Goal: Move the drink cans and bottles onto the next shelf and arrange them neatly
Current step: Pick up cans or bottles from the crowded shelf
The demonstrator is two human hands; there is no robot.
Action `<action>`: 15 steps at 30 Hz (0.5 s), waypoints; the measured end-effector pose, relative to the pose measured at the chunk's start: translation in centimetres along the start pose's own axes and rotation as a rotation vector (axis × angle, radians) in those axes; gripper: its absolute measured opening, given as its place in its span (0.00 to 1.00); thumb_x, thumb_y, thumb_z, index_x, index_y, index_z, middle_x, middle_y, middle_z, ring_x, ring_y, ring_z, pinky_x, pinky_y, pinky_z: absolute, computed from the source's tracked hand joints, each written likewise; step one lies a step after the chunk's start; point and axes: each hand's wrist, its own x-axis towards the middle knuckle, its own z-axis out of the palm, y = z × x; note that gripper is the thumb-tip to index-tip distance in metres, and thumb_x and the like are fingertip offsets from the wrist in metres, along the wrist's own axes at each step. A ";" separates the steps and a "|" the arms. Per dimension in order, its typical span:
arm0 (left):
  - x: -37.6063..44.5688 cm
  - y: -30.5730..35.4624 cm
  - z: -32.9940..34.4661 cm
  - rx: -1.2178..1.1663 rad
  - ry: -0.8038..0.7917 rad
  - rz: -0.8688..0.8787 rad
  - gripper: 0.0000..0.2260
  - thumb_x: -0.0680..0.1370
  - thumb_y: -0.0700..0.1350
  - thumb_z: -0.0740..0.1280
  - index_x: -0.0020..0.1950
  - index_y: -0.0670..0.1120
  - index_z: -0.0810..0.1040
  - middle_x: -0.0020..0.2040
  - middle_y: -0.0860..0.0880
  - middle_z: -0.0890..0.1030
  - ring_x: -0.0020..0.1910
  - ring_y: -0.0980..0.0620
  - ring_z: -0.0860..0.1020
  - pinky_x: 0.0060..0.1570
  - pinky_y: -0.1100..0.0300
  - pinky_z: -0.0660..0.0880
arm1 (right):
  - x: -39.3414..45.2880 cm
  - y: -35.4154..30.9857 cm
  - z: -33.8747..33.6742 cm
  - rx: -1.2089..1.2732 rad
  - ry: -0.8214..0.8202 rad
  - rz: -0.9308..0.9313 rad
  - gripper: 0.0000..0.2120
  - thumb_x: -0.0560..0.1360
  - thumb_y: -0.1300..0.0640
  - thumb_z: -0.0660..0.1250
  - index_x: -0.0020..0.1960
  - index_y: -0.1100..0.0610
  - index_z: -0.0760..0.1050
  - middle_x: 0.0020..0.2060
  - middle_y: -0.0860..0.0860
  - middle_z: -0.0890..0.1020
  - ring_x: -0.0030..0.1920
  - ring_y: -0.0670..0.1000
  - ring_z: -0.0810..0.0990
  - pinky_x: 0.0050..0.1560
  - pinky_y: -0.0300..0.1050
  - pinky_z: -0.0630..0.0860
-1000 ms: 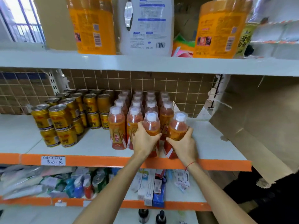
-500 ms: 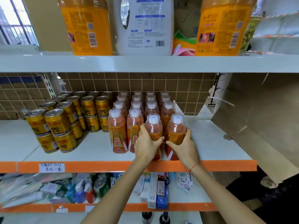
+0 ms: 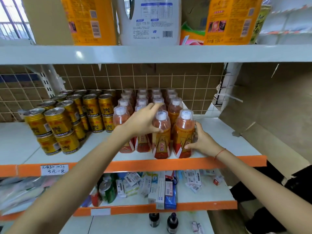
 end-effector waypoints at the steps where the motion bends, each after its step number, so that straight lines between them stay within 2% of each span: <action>1: 0.6 0.0 -0.1 0.062 -0.058 0.024 0.45 0.69 0.56 0.75 0.77 0.48 0.52 0.74 0.45 0.63 0.68 0.46 0.68 0.62 0.53 0.70 | 0.1 0.0 0.0 0.015 -0.004 0.000 0.47 0.65 0.64 0.77 0.73 0.54 0.51 0.68 0.53 0.69 0.67 0.52 0.69 0.66 0.46 0.68; 4: 2.1 0.2 0.1 0.212 -0.213 0.068 0.48 0.67 0.60 0.75 0.77 0.49 0.50 0.75 0.43 0.62 0.68 0.43 0.68 0.62 0.51 0.68 | 0.5 -0.2 -0.2 0.044 -0.013 -0.004 0.46 0.65 0.65 0.77 0.72 0.54 0.52 0.65 0.51 0.71 0.64 0.49 0.70 0.63 0.43 0.69; 6: 2.8 0.4 0.0 0.273 -0.277 0.082 0.48 0.66 0.60 0.75 0.77 0.49 0.50 0.74 0.43 0.62 0.66 0.42 0.70 0.58 0.52 0.70 | 0.6 -0.4 -0.3 0.034 -0.026 -0.003 0.45 0.65 0.65 0.77 0.72 0.54 0.53 0.62 0.49 0.72 0.62 0.48 0.71 0.60 0.41 0.70; 10: 3.3 0.7 -0.3 0.313 -0.268 0.101 0.45 0.67 0.59 0.75 0.75 0.47 0.55 0.67 0.43 0.69 0.58 0.44 0.73 0.48 0.57 0.68 | 0.7 -0.6 -0.3 0.023 -0.024 -0.009 0.44 0.65 0.65 0.77 0.71 0.55 0.54 0.58 0.48 0.72 0.60 0.47 0.71 0.58 0.39 0.71; 15: 3.3 0.5 -0.2 0.353 -0.233 0.087 0.44 0.68 0.60 0.74 0.75 0.45 0.55 0.67 0.41 0.69 0.59 0.43 0.73 0.50 0.56 0.69 | 0.9 -0.6 0.1 0.021 0.026 -0.032 0.43 0.64 0.64 0.78 0.70 0.54 0.56 0.60 0.50 0.73 0.58 0.47 0.72 0.57 0.39 0.71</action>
